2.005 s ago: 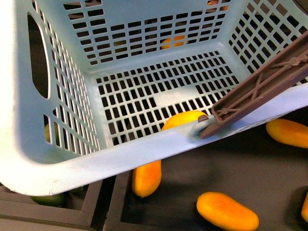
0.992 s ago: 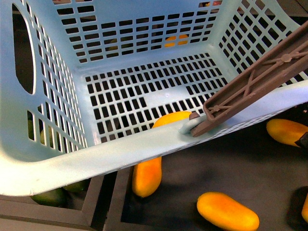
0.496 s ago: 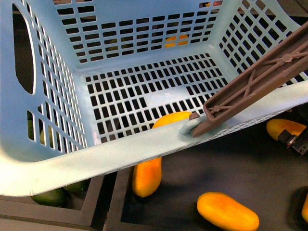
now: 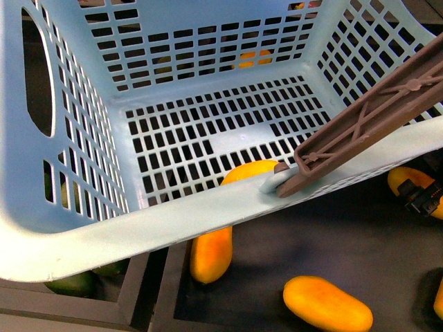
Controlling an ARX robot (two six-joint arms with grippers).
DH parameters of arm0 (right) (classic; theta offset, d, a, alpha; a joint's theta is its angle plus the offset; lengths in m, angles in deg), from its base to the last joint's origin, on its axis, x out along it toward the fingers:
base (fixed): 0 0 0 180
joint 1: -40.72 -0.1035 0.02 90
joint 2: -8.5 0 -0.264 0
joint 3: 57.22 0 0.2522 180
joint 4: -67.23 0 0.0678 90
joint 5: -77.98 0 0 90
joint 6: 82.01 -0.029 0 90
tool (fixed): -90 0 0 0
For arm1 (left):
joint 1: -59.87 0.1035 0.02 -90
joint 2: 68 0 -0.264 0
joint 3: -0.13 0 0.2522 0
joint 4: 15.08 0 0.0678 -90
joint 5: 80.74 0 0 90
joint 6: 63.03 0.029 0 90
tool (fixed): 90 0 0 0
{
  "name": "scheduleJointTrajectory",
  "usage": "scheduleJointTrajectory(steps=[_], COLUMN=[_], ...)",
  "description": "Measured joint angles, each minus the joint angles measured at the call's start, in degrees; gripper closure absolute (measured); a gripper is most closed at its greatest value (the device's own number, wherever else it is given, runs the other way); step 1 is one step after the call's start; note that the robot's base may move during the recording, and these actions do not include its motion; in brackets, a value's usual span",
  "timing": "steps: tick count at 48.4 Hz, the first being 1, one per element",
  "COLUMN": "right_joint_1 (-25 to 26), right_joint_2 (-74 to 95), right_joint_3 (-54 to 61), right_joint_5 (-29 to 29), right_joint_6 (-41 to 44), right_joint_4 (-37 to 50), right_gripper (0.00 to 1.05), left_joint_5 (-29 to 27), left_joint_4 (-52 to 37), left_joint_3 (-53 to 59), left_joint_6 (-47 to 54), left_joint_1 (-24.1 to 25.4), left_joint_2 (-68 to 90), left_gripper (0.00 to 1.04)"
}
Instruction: Pick lemon and mango into basket
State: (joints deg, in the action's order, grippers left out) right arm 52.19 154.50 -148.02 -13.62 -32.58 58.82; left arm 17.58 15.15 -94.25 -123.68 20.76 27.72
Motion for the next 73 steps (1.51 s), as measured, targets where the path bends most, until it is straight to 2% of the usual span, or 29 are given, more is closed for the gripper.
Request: scheduleJointTrajectory(steps=[5,20,34,40,51,58,73], right_joint_1=[0.2,1.9,6.0,7.9,8.9,6.6,-4.3], right_joint_2=[-0.2,-4.5,-23.6,-37.6,-55.7,-67.4,-77.8], right_joint_3=[0.3,6.0,20.3,28.8,35.6,38.2,38.9], right_joint_5=[-0.3,-4.6,-12.0,-15.6,-16.0,-15.3,-10.7], right_joint_6=[-1.2,-7.4,-20.6,-30.1,-41.9,-48.5,-56.6], right_joint_4=[0.1,4.6,15.4,16.7,15.4,12.3,10.9], right_gripper=[0.4,0.4,0.41,0.41,0.41,0.41,0.41], left_joint_5=[0.0,0.0,0.0,0.0,0.0,0.0,-0.1], left_joint_4=[0.0,0.0,0.0,0.0,0.0,0.0,0.0], left_joint_3=[0.0,0.0,0.0,0.0,0.0,0.0,0.0], left_joint_6=[0.0,0.0,0.0,0.0,0.0,0.0,0.0], left_joint_1=[0.0,0.0,0.0,0.0,0.0,0.0,0.0], left_joint_2=[0.0,0.0,0.0,0.0,0.0,0.0,0.0], left_gripper=[1.0,1.0,1.0,1.0,1.0,1.0,1.0])
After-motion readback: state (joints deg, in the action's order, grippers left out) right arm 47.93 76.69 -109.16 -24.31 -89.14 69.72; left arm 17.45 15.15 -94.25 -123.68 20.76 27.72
